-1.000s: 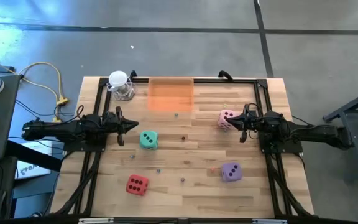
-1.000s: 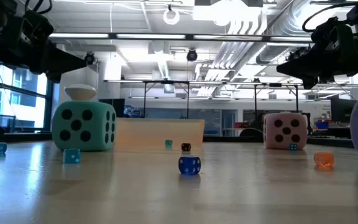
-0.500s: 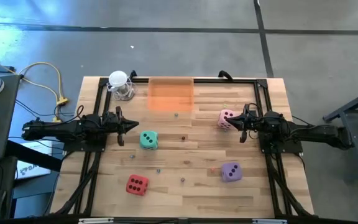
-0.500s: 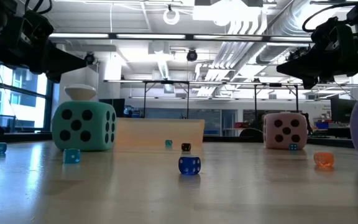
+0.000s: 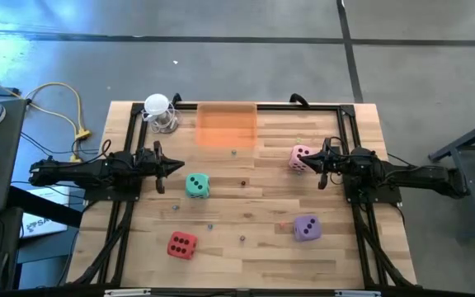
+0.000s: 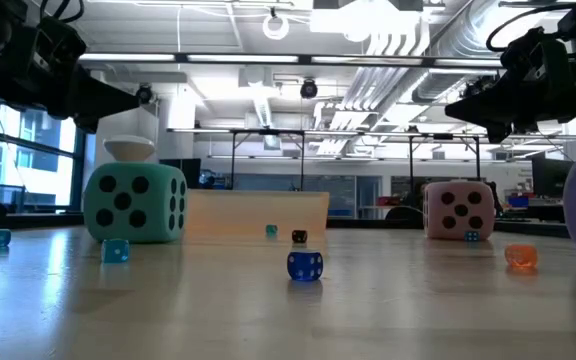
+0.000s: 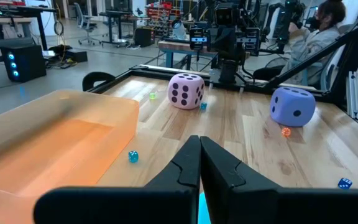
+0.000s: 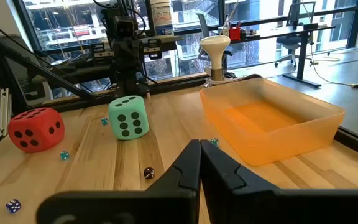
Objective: Pick & Place Dice
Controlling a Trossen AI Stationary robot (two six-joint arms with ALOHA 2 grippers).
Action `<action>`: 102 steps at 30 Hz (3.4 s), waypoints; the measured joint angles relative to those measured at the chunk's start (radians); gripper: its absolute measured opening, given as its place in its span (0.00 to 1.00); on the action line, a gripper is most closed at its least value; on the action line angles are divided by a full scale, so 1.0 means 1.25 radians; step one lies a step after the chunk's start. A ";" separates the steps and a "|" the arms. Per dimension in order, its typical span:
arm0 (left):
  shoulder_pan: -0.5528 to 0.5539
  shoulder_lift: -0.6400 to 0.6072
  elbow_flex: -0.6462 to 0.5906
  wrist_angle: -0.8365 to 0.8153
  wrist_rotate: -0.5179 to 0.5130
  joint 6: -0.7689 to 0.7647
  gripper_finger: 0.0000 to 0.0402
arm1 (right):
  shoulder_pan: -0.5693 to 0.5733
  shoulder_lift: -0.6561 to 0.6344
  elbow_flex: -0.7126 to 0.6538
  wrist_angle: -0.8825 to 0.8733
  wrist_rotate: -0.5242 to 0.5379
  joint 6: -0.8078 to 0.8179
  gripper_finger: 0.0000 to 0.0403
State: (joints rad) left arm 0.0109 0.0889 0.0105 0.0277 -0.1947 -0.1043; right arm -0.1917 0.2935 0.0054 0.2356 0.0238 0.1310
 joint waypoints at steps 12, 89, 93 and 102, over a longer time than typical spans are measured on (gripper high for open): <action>0.000 0.000 0.000 0.000 0.000 0.000 0.00 | 0.000 0.000 0.000 0.000 0.000 0.000 0.00; 0.001 0.000 0.000 0.172 -0.001 0.198 0.00 | 0.180 0.594 0.272 -0.466 0.207 0.673 0.33; 0.001 0.000 0.000 0.172 0.000 0.201 0.00 | 0.149 0.618 0.273 -0.434 0.221 0.669 0.39; 0.001 0.021 0.000 0.170 0.008 0.150 0.01 | 0.129 0.664 0.274 -0.414 0.218 0.646 0.40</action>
State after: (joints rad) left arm 0.0120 0.1146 0.0105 0.2401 -0.1852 0.0836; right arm -0.0299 1.1239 0.3473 -0.2823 0.2965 0.9389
